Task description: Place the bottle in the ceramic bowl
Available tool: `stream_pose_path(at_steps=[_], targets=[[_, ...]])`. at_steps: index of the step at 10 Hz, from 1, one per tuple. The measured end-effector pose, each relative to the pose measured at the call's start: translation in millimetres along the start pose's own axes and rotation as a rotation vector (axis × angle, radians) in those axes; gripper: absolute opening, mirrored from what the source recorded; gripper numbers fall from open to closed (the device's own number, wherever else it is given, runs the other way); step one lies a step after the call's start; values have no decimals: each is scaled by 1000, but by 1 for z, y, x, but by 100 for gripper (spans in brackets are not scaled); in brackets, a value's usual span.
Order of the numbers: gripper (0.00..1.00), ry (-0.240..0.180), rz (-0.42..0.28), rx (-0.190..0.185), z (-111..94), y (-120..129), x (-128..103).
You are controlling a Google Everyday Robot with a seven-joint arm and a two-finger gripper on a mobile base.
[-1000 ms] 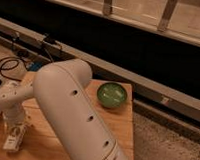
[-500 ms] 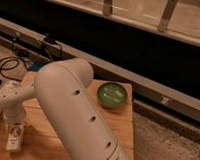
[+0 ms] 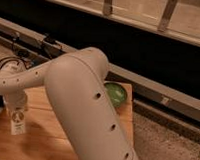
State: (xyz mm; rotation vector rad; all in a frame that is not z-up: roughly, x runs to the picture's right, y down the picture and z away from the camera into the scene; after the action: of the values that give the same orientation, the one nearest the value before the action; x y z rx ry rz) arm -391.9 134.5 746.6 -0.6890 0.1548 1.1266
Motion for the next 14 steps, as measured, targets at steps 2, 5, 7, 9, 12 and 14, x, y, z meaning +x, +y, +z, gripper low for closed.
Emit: stream_pose_path(at_steps=[2,5,7,9,12,14], targets=[[0,-47,34,31,-17,-33,-25],[0,-59,47,41,-21,-44,-32],[0,-60,53,44,-22,-48,-32],[0,-59,47,43,-20,-46,-33],[0,-100,89,45,-39,-72,-42],[0,-166,160,59,-70,-127,-43]])
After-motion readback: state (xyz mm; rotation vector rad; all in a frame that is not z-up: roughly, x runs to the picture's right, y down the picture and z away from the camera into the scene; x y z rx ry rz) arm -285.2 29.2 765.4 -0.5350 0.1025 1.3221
